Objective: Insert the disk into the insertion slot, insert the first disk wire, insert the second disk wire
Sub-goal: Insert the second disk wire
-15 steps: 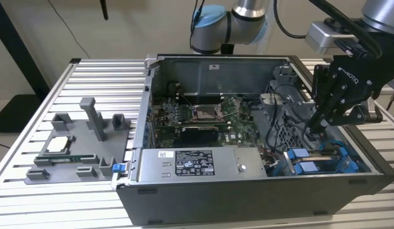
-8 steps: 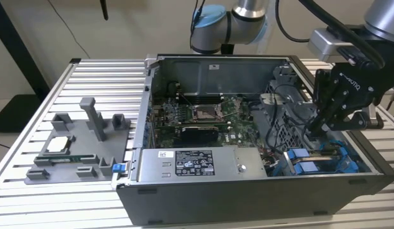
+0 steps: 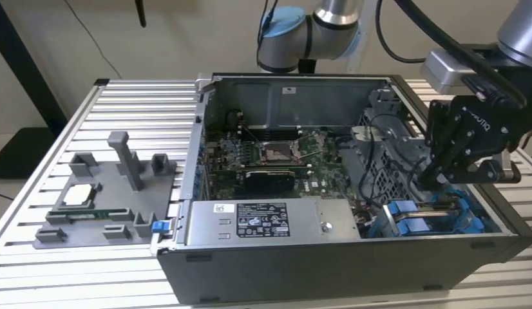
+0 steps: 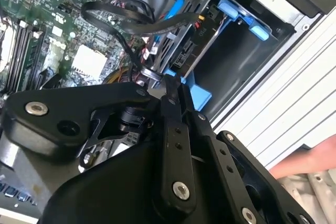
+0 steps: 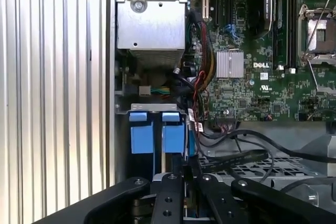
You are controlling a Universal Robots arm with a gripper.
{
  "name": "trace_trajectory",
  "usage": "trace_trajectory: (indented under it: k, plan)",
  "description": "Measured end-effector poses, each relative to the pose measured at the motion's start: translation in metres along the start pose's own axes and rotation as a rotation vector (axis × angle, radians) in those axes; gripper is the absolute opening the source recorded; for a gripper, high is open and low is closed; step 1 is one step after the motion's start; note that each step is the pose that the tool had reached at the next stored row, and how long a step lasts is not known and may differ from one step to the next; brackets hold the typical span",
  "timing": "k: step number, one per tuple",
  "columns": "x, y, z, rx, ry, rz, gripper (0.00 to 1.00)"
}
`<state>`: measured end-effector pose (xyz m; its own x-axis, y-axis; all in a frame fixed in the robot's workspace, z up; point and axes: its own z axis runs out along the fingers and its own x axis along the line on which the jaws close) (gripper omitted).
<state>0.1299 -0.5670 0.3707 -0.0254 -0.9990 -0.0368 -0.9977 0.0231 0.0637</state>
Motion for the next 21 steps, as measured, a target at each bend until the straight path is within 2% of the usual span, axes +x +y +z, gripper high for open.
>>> trace_trajectory:
  k: [7,21]
  plan:
    - [0.0043,-0.0055,0.0048,-0.0059,-0.0041,0.0,0.0]
    - [0.0049,-0.0077,0.0067,-0.006,-0.0038,0.0,0.0]
